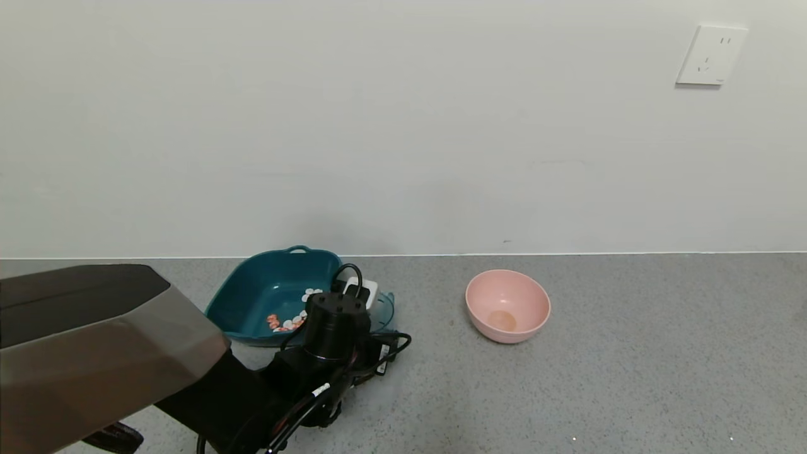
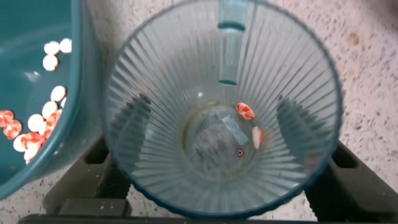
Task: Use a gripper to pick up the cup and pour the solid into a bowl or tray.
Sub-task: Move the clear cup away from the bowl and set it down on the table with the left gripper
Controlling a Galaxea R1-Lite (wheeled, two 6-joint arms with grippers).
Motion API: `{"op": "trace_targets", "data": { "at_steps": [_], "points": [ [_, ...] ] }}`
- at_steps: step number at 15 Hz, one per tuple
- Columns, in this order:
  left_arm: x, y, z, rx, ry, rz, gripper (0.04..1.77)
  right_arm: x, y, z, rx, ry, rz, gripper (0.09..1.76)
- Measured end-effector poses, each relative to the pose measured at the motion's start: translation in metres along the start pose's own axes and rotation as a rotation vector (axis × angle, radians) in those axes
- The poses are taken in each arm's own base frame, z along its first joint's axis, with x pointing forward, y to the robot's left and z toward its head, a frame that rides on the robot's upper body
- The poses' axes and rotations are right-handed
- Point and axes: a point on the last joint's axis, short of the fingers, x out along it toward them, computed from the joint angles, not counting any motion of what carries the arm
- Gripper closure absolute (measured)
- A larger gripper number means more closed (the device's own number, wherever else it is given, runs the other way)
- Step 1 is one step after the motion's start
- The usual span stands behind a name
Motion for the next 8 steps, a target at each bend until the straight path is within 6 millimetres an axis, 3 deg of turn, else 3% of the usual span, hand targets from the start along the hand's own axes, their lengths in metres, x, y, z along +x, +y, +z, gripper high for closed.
{"op": "trace_targets", "data": {
  "at_steps": [8],
  "points": [
    [-0.0076,0.0015,0.0001,0.007,0.0,0.001,0.16,0.0,0.0,0.0,0.0,0.0,0.0,0.14]
  ]
}}
